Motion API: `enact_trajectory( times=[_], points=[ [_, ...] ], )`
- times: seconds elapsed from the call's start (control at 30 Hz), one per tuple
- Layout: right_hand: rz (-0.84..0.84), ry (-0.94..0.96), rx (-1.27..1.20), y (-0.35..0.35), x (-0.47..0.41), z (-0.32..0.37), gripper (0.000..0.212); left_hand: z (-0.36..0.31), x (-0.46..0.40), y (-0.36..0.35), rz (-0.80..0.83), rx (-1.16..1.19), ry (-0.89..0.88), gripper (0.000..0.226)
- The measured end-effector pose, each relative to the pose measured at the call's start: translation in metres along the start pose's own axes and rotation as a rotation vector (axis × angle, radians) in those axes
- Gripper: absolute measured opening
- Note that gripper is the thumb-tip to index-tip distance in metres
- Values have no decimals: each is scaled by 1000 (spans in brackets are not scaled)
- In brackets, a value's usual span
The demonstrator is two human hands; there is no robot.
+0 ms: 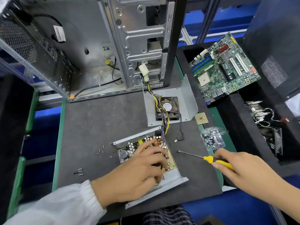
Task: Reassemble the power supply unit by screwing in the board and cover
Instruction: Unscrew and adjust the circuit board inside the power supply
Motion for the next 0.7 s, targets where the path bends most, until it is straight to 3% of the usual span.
enact_trajectory(
  times=[0.13, 0.23, 0.37, 0.53, 0.7],
  points=[
    [30, 49, 6, 5, -2, 8, 17, 1, 0, -1, -84, 116, 62, 21],
    [49, 104, 36, 11, -3, 13, 19, 6, -3, -15, -144, 44, 91, 43],
    [54, 174, 88, 18, -1, 16, 23, 22, 12, -18, -301, -272, 92, 36],
    [78, 234, 168, 26, 0, 20, 23, 21, 18, -28, -453, -346, 132, 36],
    [98, 216, 163, 26, -1, 22, 23, 11, 15, -23, -403, -591, 161, 42]
  ],
)
Point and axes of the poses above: each hand's wrist, its own x-axis away from the middle knuckle, its own y-axis out of the back of the hand, z = x × y, the point moved 3 cm from there along -x, towards the middle knuckle, and after that the axes turned 10 degrees about -z, right-handed, at the moved point
